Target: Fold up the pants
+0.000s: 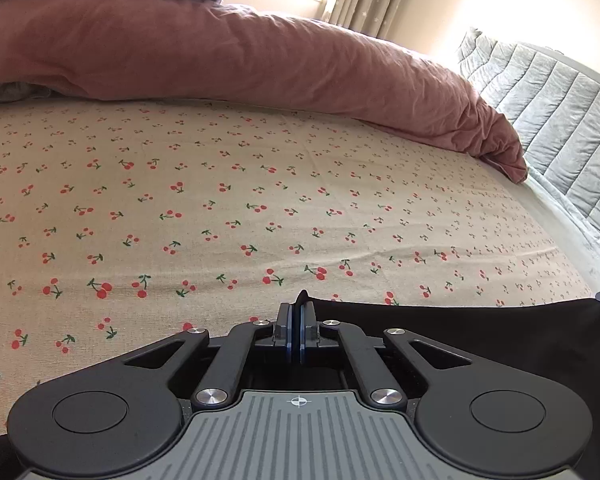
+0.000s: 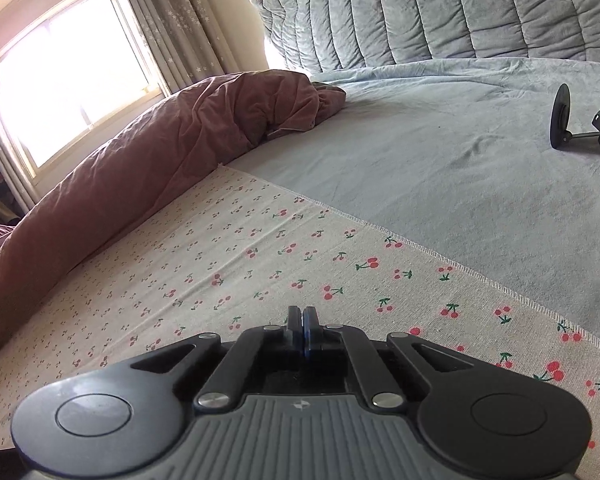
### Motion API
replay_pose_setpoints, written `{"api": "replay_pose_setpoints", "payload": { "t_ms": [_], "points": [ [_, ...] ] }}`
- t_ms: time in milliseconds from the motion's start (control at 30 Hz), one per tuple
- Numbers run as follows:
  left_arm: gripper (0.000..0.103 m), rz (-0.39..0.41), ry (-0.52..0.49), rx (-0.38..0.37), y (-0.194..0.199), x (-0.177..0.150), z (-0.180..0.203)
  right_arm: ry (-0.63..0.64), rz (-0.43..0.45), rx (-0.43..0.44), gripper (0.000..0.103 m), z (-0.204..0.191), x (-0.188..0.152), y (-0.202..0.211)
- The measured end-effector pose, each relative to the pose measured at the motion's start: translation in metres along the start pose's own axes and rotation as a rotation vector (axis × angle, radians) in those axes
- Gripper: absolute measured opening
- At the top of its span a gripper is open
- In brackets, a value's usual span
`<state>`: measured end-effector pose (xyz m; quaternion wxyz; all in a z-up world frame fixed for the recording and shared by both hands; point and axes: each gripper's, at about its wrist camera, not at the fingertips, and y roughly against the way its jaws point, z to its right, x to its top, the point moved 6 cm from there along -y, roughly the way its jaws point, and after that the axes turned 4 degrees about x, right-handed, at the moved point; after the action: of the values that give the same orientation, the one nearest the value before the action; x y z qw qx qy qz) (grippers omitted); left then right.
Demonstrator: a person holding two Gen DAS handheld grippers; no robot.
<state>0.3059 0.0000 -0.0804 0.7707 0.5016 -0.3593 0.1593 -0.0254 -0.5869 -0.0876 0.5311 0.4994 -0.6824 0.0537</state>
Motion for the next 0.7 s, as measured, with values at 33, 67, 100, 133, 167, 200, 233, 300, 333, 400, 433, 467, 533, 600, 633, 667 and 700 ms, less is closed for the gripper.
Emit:
{"api": "replay_pose_setpoints", "payload": {
  "t_ms": [33,67,100,133,167,200,233,300,333,400,433,467,533,600,633,667,700],
  "points": [
    [0.001,-0.004,-0.004,0.008,-0.003,-0.002,0.0,0.004,-0.01,-0.007,0.002,0.001,-0.002,-0.004],
    [0.003,-0.008,-0.014,0.019,-0.006,-0.003,0.001,-0.003,-0.025,-0.017,0.003,0.003,-0.003,-0.006],
    [0.008,-0.013,-0.023,0.033,-0.008,-0.005,0.001,-0.02,-0.035,-0.028,0.013,0.006,-0.003,-0.006],
    [0.011,-0.006,-0.028,0.053,-0.008,-0.006,0.001,-0.032,-0.036,-0.036,0.023,0.009,-0.002,-0.004],
    [0.011,0.012,-0.031,0.062,-0.005,-0.006,0.002,-0.046,-0.029,-0.024,0.028,0.012,0.001,0.001],
    [0.013,0.027,-0.035,0.058,-0.001,-0.005,0.003,-0.055,-0.02,-0.008,0.037,0.014,0.005,0.006],
    [0.015,0.04,-0.04,0.065,0.005,-0.004,0.005,-0.061,-0.018,0.003,0.04,0.015,0.007,0.01],
    [0.023,0.054,-0.065,0.082,0.014,-0.005,0.011,-0.062,-0.042,0.015,0.042,0.018,0.008,0.011],
    [0.03,0.06,-0.085,0.086,0.018,-0.006,0.015,-0.06,-0.056,0.015,0.042,0.02,0.006,0.01],
    [0.047,0.074,-0.121,0.086,0.024,-0.01,0.022,-0.041,-0.096,0.021,0.042,0.019,-0.005,0.001],
    [0.051,0.076,-0.136,0.09,0.023,-0.012,0.024,-0.014,-0.092,0.018,0.042,0.017,-0.007,-0.001],
    [0.055,0.076,-0.154,0.1,0.02,-0.014,0.024,0.034,-0.086,0.017,0.042,0.012,-0.01,-0.002],
    [0.055,0.06,-0.162,0.125,0.01,-0.016,0.02,0.071,-0.087,0.019,0.041,0.004,-0.012,-0.004],
    [0.055,0.024,-0.142,0.122,-0.004,-0.017,0.011,0.125,-0.093,0.027,0.036,-0.005,-0.016,-0.005],
    [0.054,0.004,-0.118,0.108,-0.01,-0.017,0.006,0.151,-0.097,0.027,0.036,-0.009,-0.018,-0.006],
    [0.052,0.006,-0.098,0.092,-0.014,-0.017,0.003,0.189,-0.101,0.021,0.035,-0.013,-0.02,-0.007],
    [0.045,0.007,-0.087,0.084,-0.015,-0.015,0.002,0.215,-0.105,0.019,0.028,-0.016,-0.022,-0.008]
  ]
}}
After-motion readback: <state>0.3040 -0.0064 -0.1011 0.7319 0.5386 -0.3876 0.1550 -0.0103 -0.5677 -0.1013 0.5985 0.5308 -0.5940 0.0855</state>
